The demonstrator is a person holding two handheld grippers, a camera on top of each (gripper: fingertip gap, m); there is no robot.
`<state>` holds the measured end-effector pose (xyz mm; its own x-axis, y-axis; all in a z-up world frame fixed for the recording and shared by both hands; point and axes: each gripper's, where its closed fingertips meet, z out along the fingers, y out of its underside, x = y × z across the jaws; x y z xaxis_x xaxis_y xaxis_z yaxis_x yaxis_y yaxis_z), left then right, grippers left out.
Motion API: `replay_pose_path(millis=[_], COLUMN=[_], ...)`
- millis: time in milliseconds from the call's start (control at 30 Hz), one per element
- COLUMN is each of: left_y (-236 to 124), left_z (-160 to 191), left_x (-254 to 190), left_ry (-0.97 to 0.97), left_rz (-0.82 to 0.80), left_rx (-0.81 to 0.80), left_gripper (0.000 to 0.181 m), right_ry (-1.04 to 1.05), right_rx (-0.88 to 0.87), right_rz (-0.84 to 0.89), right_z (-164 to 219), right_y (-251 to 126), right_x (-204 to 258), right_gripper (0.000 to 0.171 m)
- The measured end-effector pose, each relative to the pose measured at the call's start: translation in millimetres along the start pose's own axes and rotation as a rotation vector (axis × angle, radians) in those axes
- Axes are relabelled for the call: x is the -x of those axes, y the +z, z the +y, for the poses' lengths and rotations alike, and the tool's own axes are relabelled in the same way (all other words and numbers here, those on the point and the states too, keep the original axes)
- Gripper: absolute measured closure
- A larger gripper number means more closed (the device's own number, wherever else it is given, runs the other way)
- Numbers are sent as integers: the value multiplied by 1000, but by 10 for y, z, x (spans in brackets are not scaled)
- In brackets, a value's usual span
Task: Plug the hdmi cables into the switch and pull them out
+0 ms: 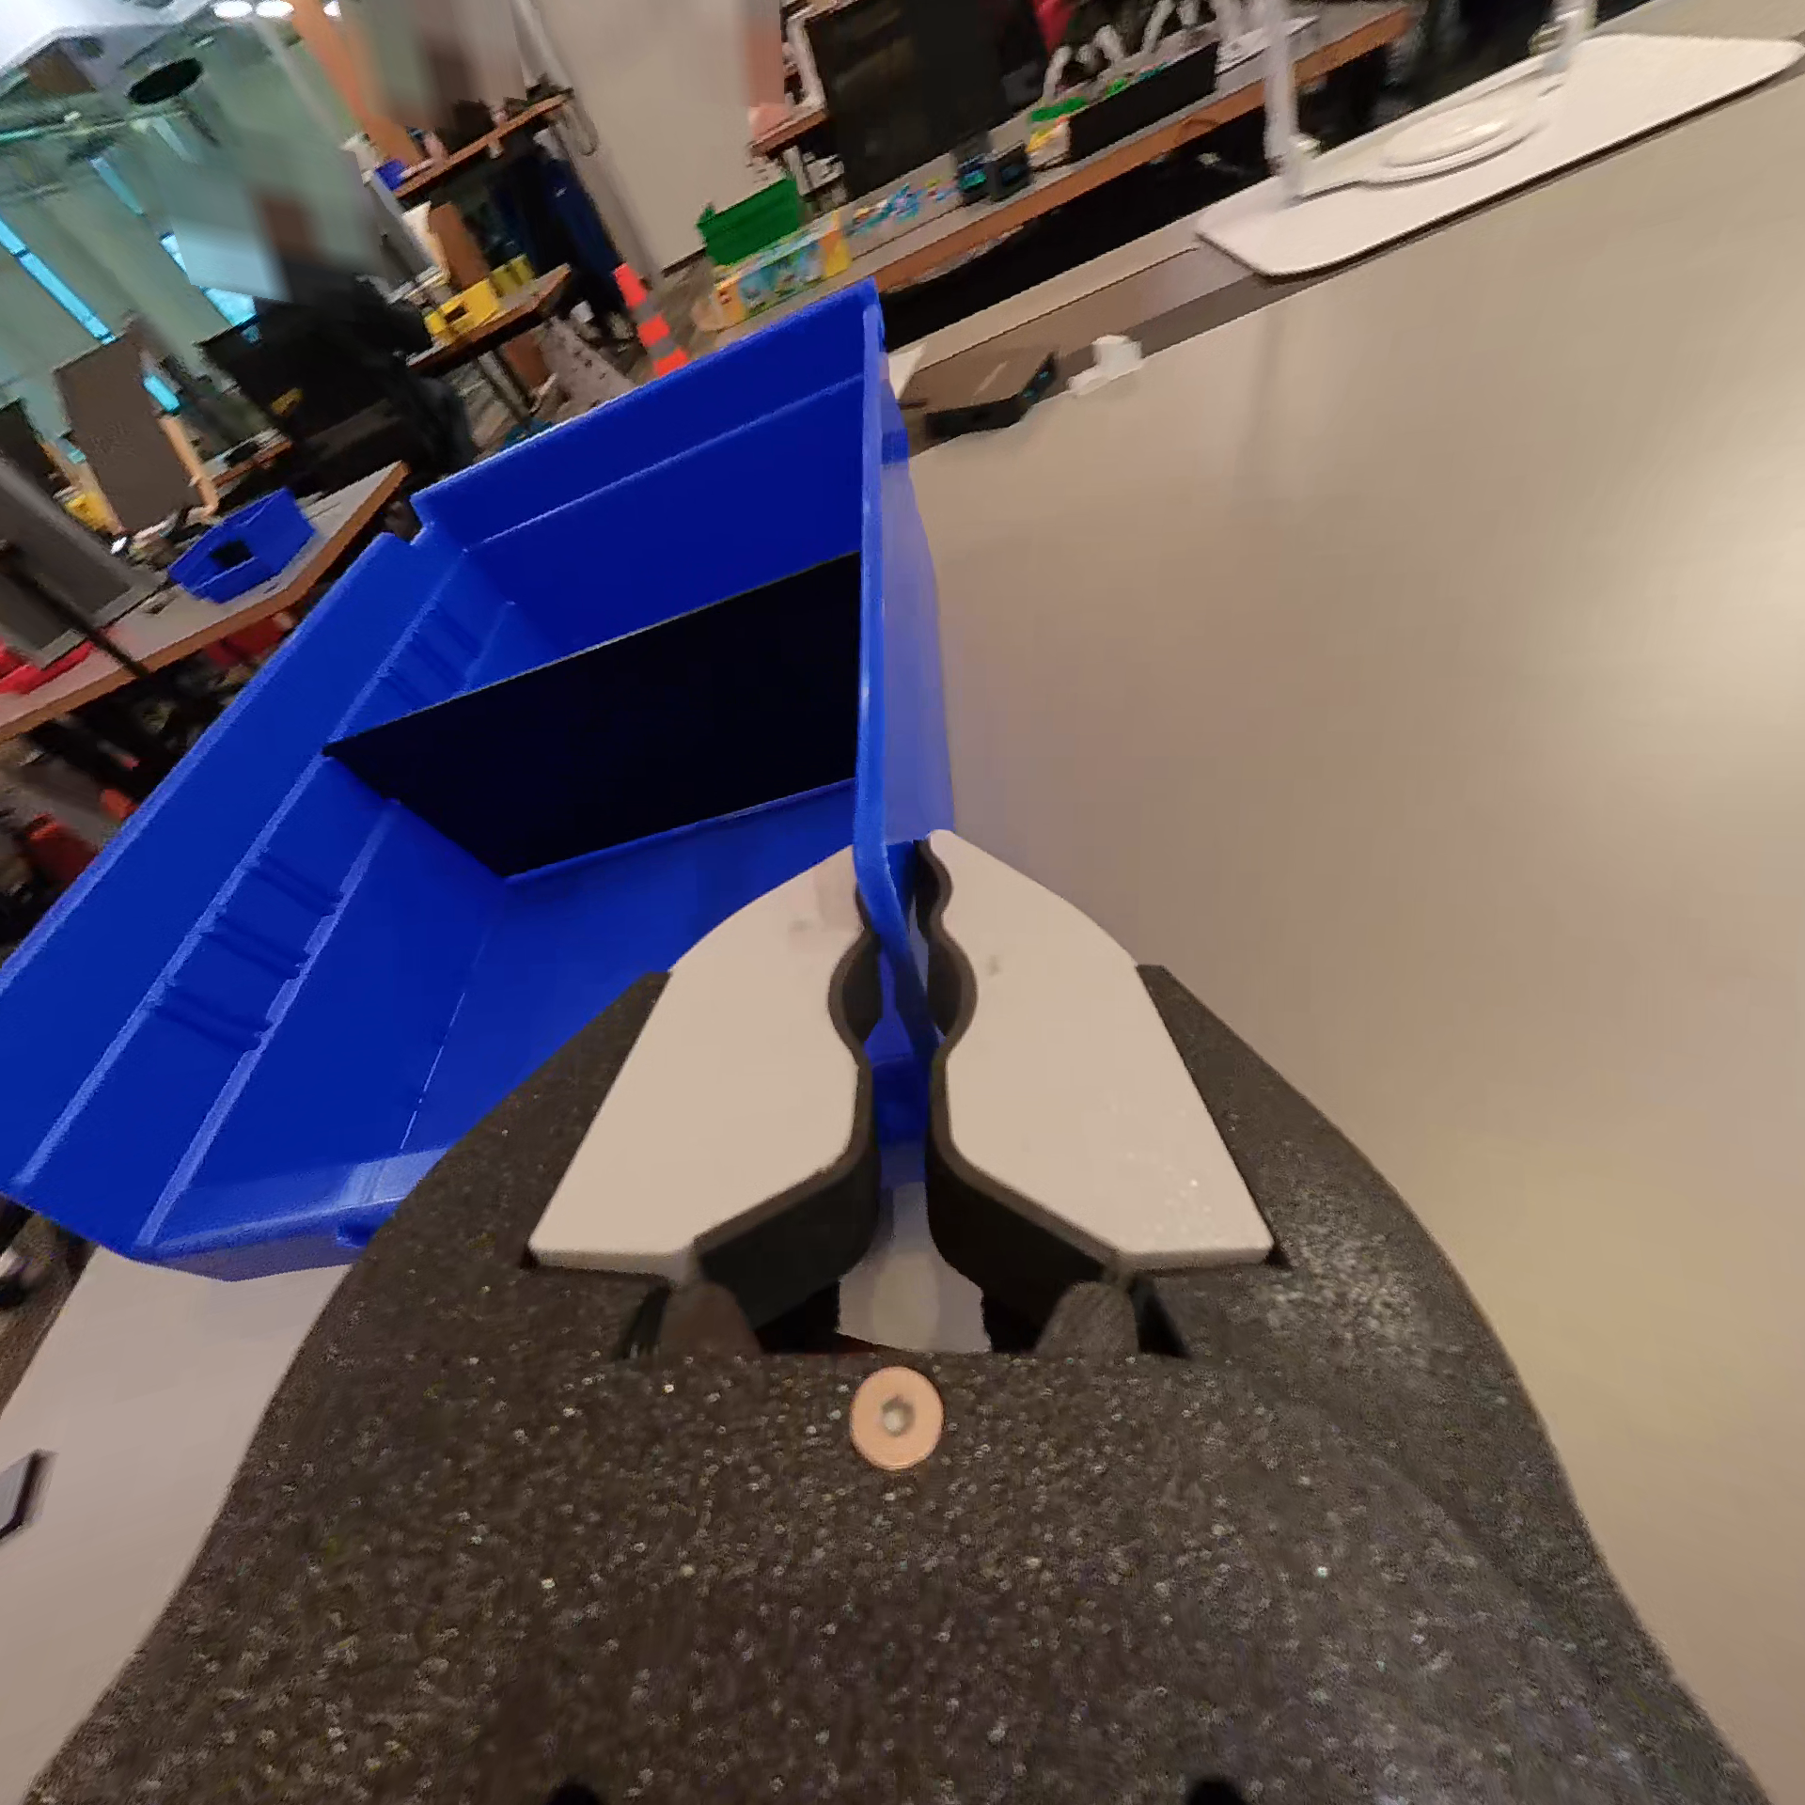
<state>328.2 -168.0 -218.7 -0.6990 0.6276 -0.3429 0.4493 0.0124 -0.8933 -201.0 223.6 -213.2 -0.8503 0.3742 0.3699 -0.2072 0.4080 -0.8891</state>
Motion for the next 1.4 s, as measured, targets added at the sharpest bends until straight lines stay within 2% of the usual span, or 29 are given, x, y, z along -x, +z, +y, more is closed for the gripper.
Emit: replay_pose_path(millis=[33, 233, 533, 800, 1000, 1200, 1400], left_y=[-30, -264, -576, -891, -1240, -1489, -1628], left_z=[-15, -98, -169, -219, -237, -337, -496], left_x=[-66, -484, -940, -1334, -1686, -2162, -2697], left_ry=[10, 89, 212, 319, 347, 377, 394], left_rz=[34, 271, 681, 1094, 1416, 1566, 1613], left_rx=[-12, -102, -241, -372, -382, -384, -393], left_gripper=[177, 177, 178, 178, 178, 178, 178], right_ry=[0, 10, 80, 2, -41, -89, -132], right_rx=[-3, -29, -63, -136, -177, -215, -249], right_rz=[-11, -120, -412, -668, -852, -990, -1103], right_z=[-4, -38, -147, -337, -520, -759, -1022], right_y=[-2, -4, 131, 370, 578, 812, 1003], right_x=[13, 121, 342, 630, 926, 1335, 1830], right_gripper=[163, 164, 167, 168, 168, 168, 168])
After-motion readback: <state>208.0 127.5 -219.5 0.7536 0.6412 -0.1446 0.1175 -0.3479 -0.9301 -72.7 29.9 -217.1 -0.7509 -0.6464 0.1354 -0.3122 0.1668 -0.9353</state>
